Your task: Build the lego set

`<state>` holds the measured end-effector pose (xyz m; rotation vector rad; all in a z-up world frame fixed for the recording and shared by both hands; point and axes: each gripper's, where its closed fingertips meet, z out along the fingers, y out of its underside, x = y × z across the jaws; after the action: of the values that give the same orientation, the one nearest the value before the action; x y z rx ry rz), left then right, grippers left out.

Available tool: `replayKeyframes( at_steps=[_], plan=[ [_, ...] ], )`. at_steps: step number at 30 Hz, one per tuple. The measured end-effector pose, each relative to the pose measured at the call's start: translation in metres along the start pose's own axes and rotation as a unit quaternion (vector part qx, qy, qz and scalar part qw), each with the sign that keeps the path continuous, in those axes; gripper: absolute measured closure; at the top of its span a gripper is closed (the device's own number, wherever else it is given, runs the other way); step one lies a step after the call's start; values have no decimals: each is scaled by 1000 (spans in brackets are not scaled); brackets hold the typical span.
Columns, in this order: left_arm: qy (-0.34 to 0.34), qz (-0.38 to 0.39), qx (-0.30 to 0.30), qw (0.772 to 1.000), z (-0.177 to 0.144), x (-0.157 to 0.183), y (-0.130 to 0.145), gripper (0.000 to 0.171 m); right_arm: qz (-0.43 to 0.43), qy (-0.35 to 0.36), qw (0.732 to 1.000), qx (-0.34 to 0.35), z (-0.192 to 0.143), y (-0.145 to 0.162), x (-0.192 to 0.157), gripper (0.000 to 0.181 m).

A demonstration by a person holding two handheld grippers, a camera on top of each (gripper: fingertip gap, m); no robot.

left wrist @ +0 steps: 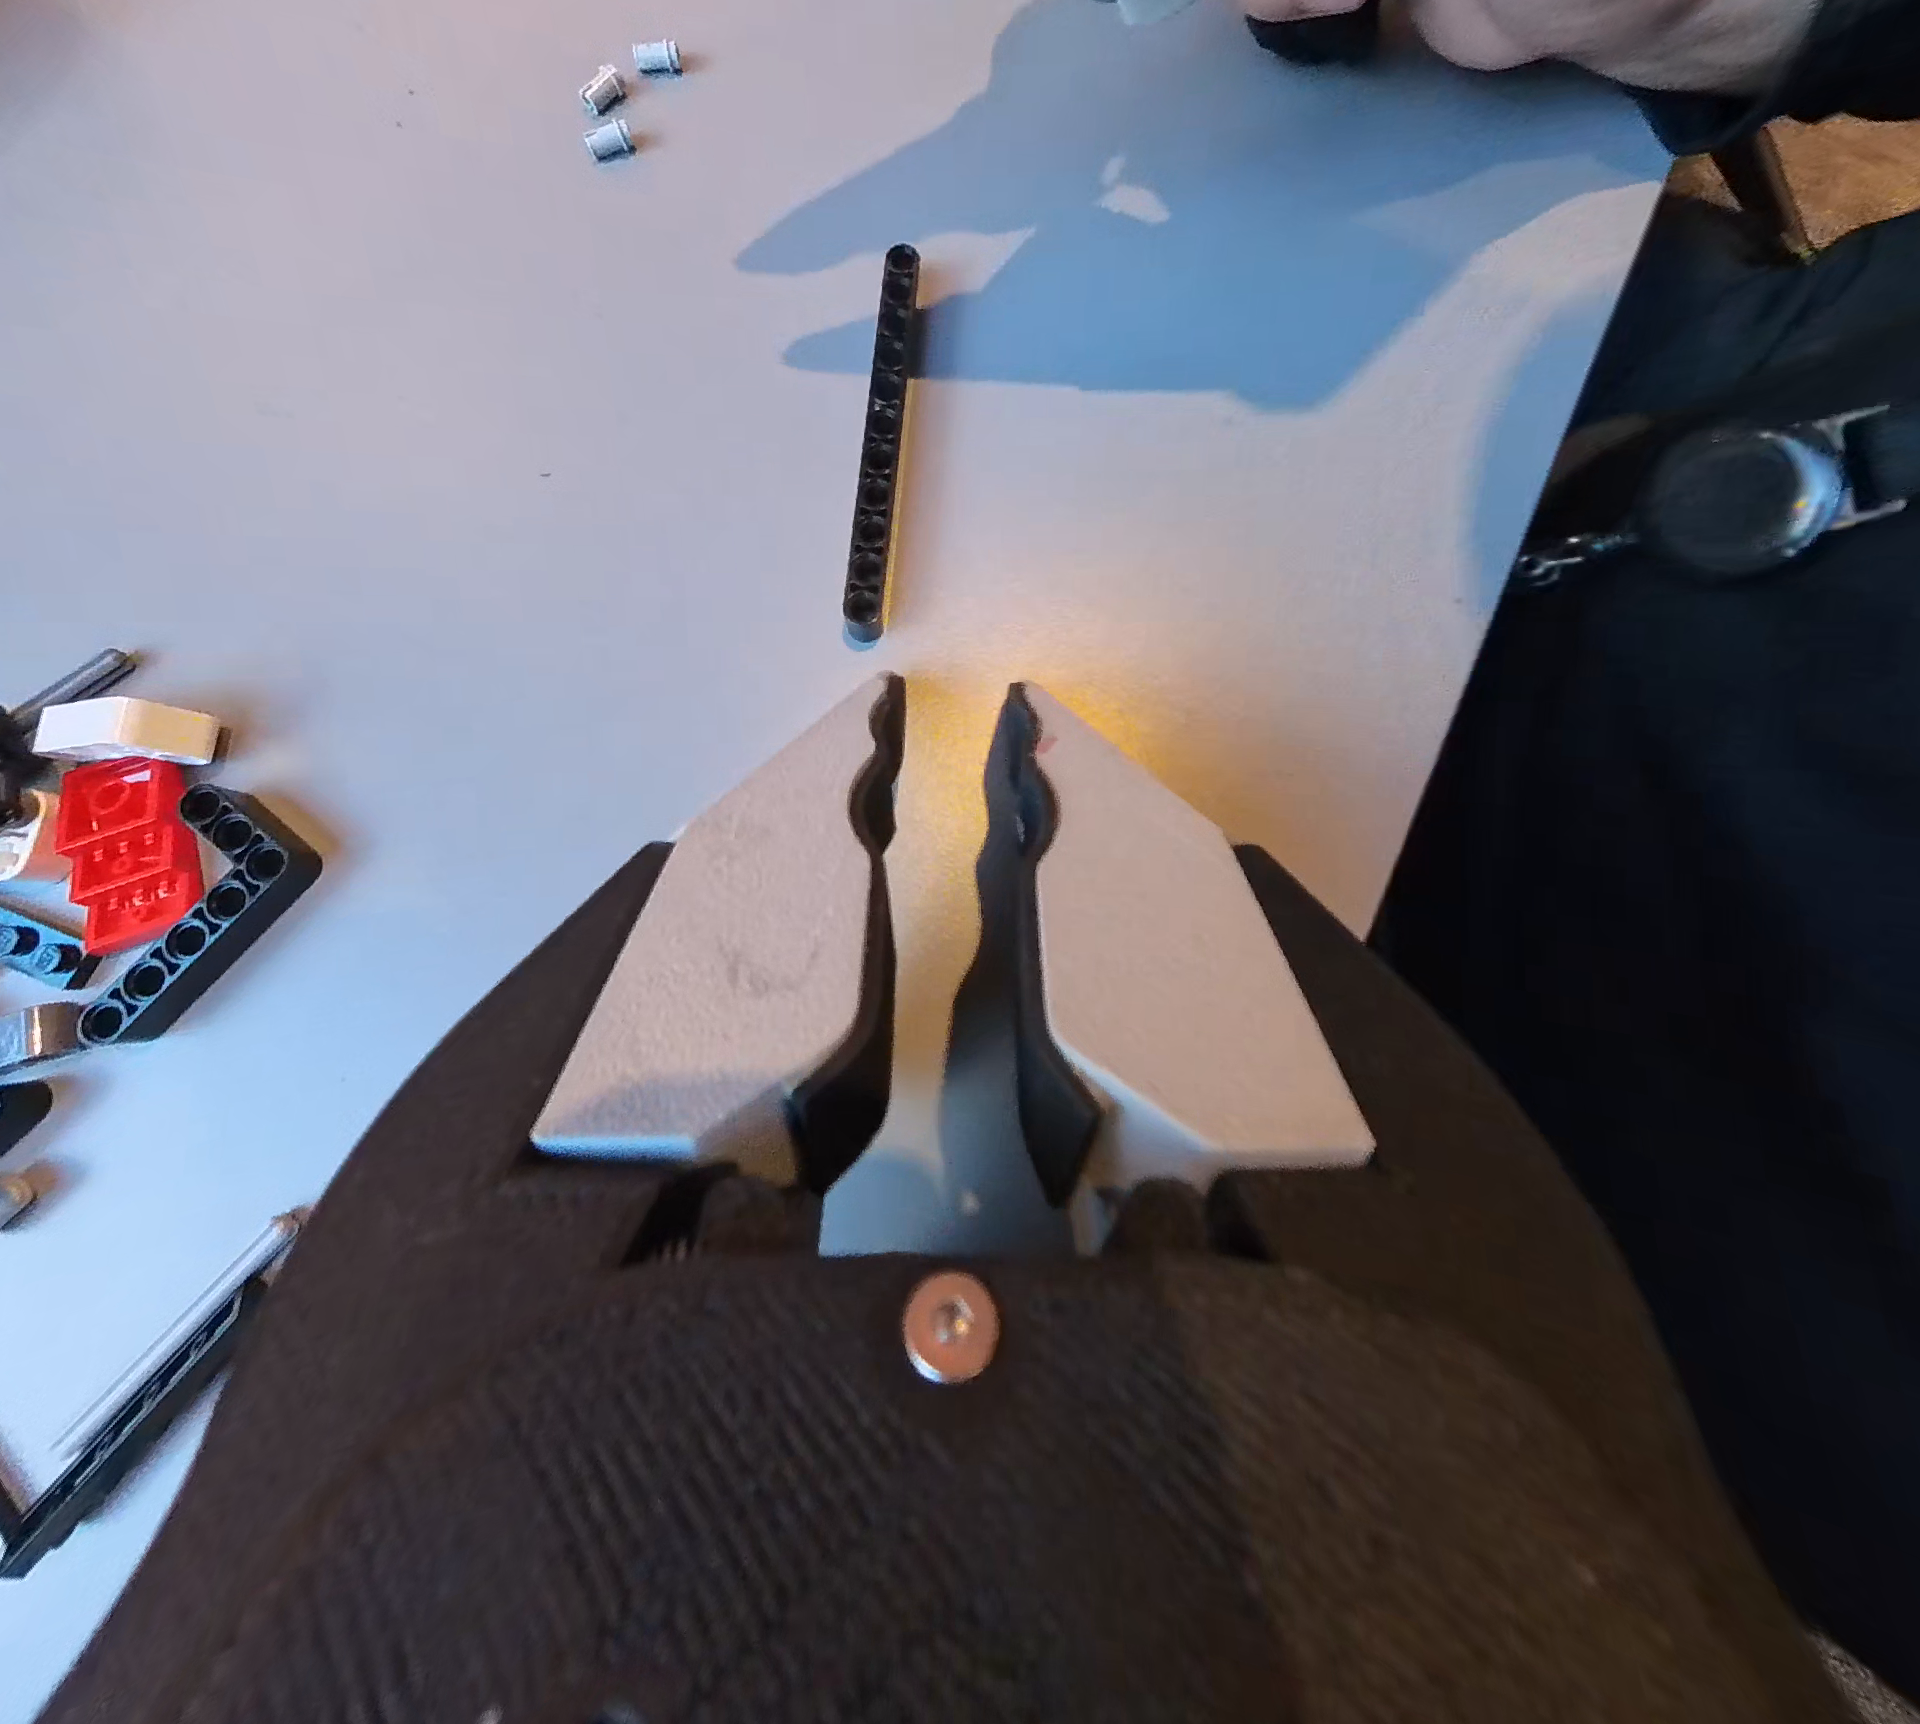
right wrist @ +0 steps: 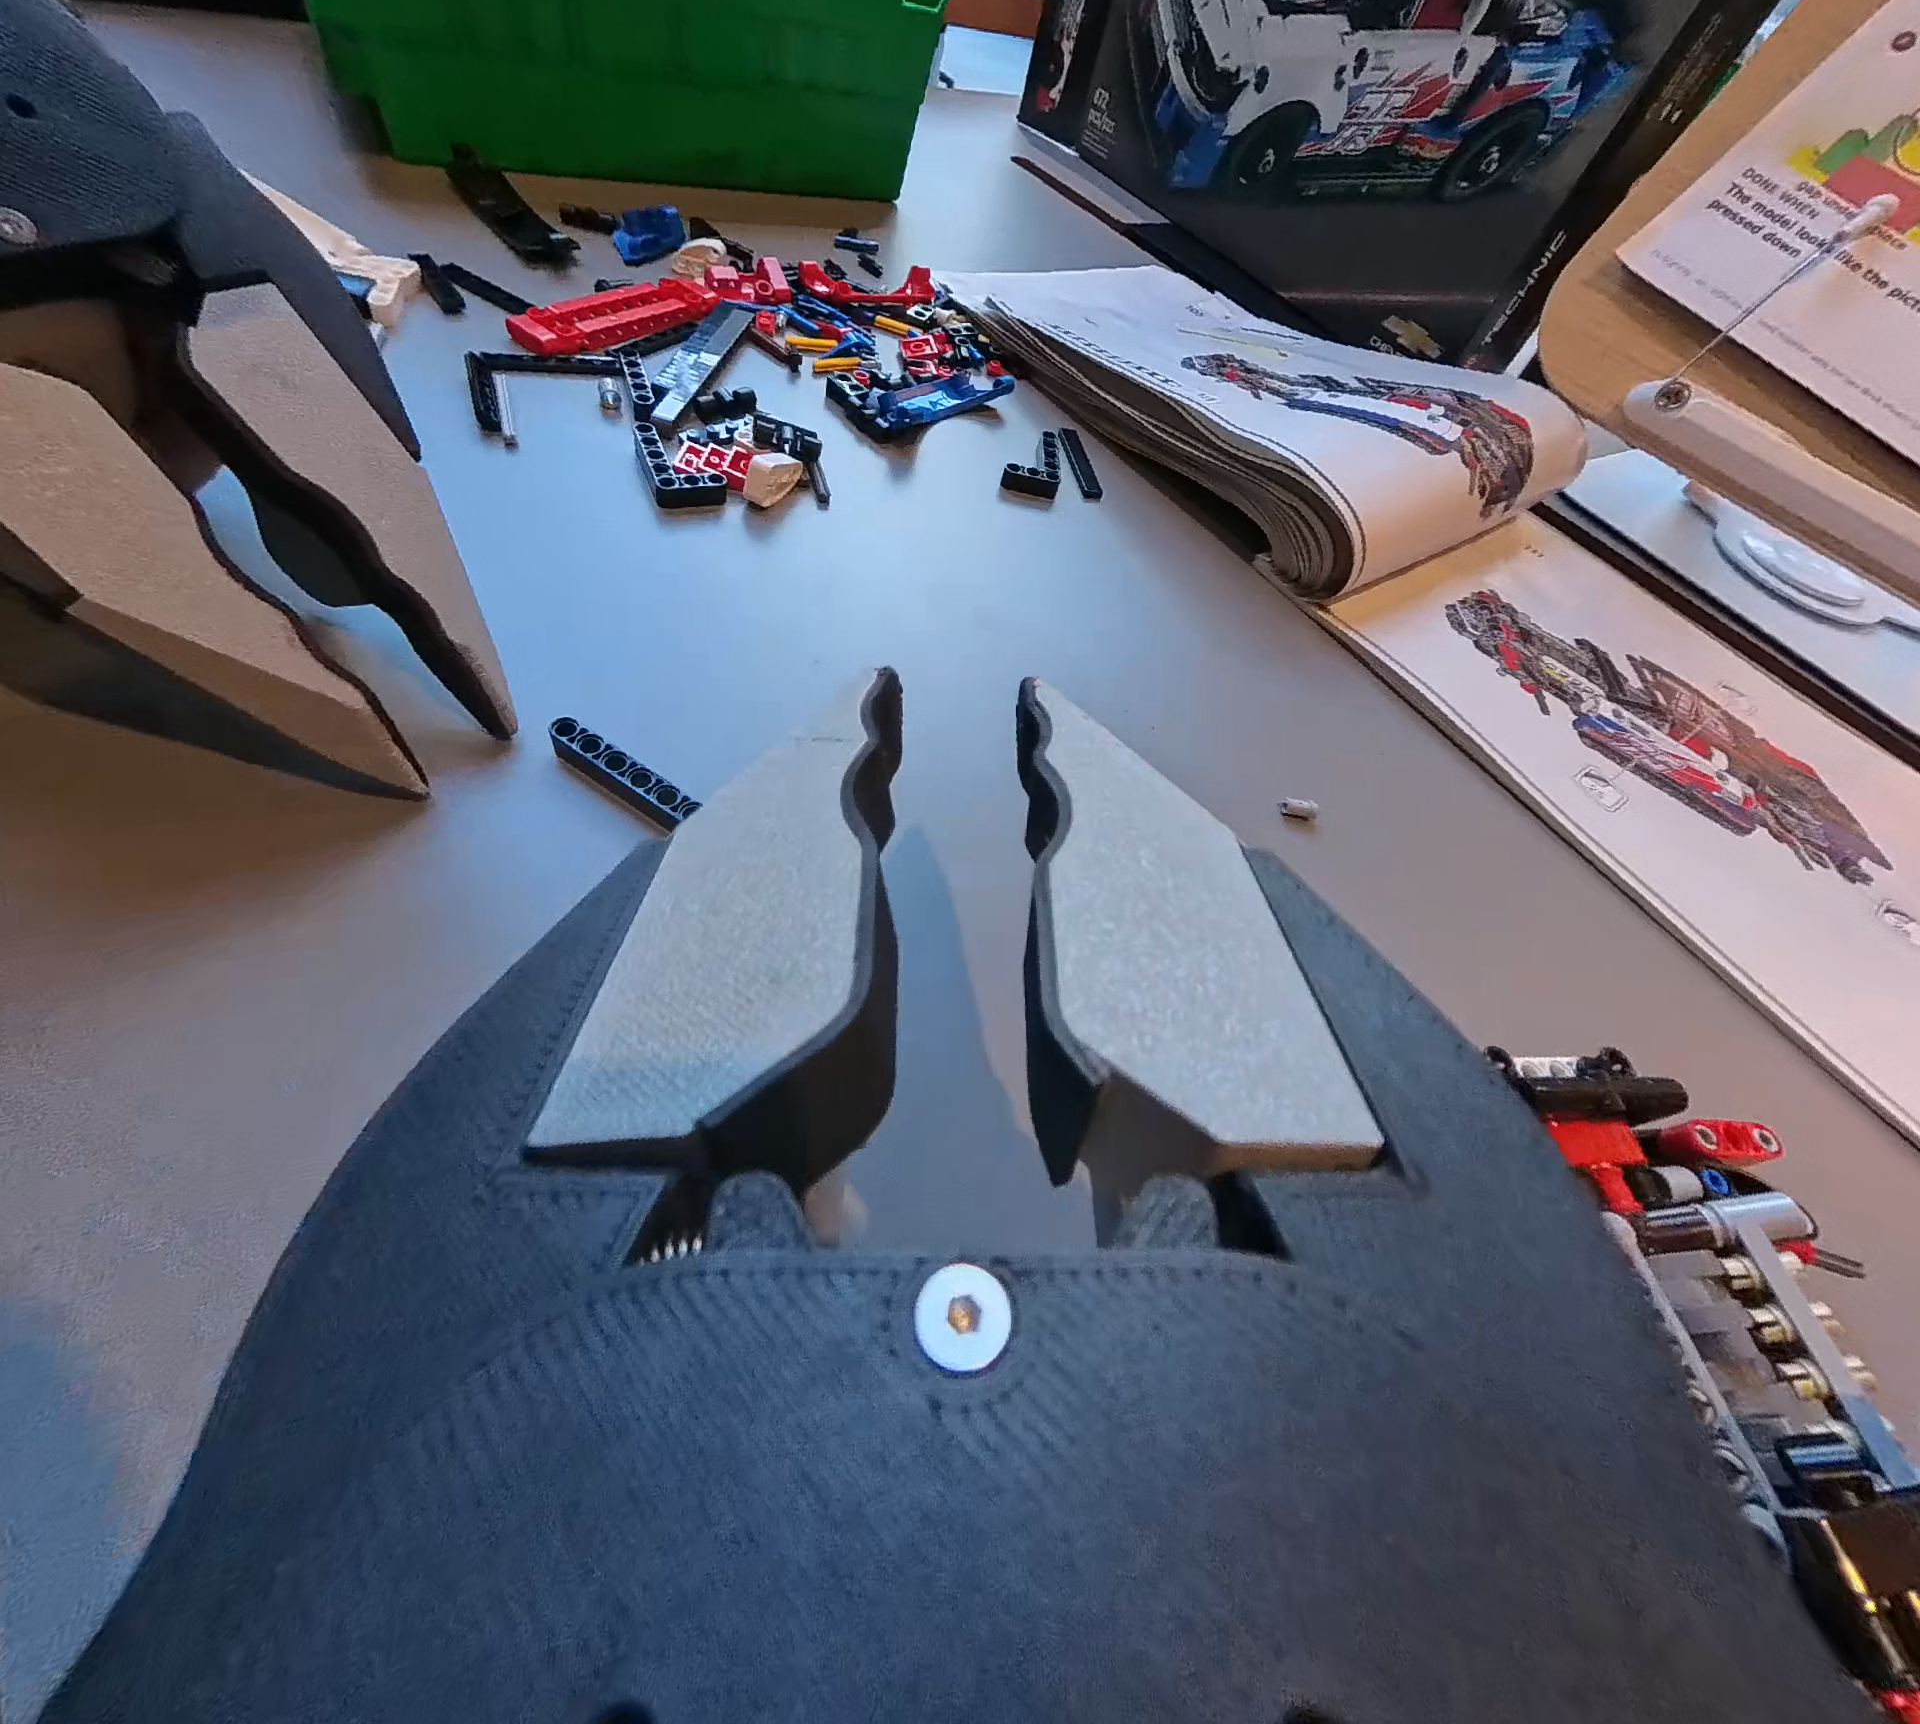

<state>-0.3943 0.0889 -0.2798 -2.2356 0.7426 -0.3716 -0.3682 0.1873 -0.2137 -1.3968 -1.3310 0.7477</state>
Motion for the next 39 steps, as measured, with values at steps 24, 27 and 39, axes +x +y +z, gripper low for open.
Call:
replayKeyframes(
  at_steps=[24,27,39],
  plan=[
    [-24,-6,0,1000,-5,-2,5,154,57,23,997,37,-26,-3,13,164],
    [-22,-3,0,1000,-5,-3,5,155,65,23,997,36,-25,-2,15,165],
    [-1,9,-1,1000,-2,-5,2,165,99,10,993,60,-21,-7,24,171]
  ],
)
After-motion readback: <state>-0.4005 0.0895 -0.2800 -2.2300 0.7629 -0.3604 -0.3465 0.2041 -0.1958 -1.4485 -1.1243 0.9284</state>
